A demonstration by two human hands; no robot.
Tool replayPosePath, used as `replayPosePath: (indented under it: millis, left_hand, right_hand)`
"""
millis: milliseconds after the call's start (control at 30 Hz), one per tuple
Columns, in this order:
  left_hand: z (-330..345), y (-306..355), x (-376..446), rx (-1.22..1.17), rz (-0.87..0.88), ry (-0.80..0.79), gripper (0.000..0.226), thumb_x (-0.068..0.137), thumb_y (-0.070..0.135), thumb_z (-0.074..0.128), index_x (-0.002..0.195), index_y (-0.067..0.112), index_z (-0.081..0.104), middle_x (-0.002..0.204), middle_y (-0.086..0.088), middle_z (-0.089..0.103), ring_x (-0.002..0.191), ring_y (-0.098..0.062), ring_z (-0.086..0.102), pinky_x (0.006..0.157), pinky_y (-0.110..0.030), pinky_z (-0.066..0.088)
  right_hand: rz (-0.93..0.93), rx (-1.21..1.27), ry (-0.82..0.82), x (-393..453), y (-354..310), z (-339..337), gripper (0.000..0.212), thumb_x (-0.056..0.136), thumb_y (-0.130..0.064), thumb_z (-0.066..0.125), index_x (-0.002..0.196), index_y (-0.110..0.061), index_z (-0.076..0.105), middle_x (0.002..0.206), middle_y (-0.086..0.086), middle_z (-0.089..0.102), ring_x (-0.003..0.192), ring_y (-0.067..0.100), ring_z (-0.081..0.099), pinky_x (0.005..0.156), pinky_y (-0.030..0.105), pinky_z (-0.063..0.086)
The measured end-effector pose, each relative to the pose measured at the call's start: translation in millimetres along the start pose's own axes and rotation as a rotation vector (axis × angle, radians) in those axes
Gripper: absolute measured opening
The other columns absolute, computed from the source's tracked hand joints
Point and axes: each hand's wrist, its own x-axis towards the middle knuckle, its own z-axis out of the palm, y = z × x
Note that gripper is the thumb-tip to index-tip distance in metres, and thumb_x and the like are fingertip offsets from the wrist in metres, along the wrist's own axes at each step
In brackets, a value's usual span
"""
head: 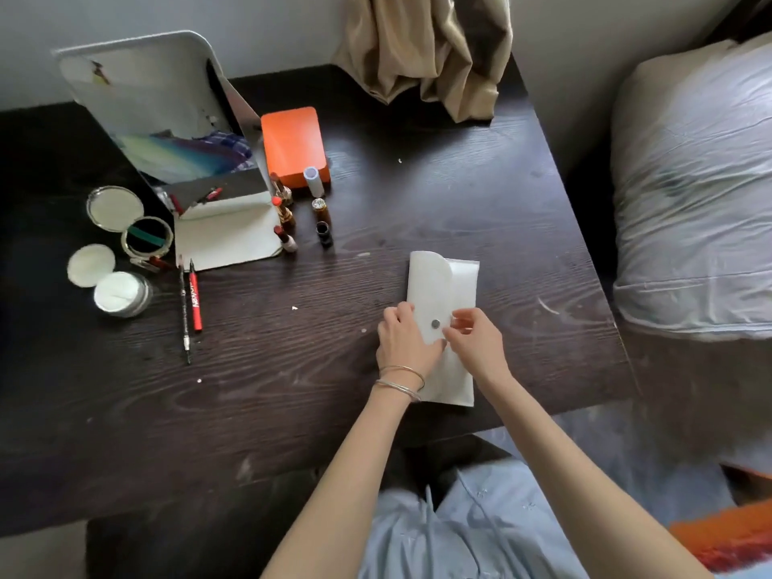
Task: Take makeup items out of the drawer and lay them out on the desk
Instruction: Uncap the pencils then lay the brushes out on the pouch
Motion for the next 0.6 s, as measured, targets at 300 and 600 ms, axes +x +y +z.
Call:
replayPosePath:
  millis: [300, 600]
  left_hand:
    - [-4.4, -8.4, -15.1, -0.117, -0.17, 0.048, 0.066, 0.081, 0.041, 0.061, 0.134, 0.019, 0.03, 0.13, -0.01, 0.036, 0.12, -0.032, 0.042, 0.09, -0.04, 0.042]
    - [-54.4, -93.4, -47.9, -0.088, -0.361, -0.006, 0.047, 0.085, 0.044, 0.056, 0.114, 0.011, 0.043, 0.119, -0.011, 0.039, 0.108, -0.036, 0.051, 0.086, -0.039, 0.042]
  right_hand:
    - [0.034, -0.014, -0.218, 2.5, -13.8, 7.0, 0.008, 0.08, -0.013, 0.066, 0.086, -0.013, 0.061, 0.082, 0.0, 0.062, 0.081, 0.018, 0.059, 0.072, 0.033, 0.05]
    - [-0.04, -0.118, -0.533, -44.2, -47.1, 87.7, 0.01, 0.081, -0.005, 0.058, 0.087, -0.012, 0.059, 0.066, -0.007, 0.053, 0.059, 0.004, 0.047, 0.051, 0.016, 0.037]
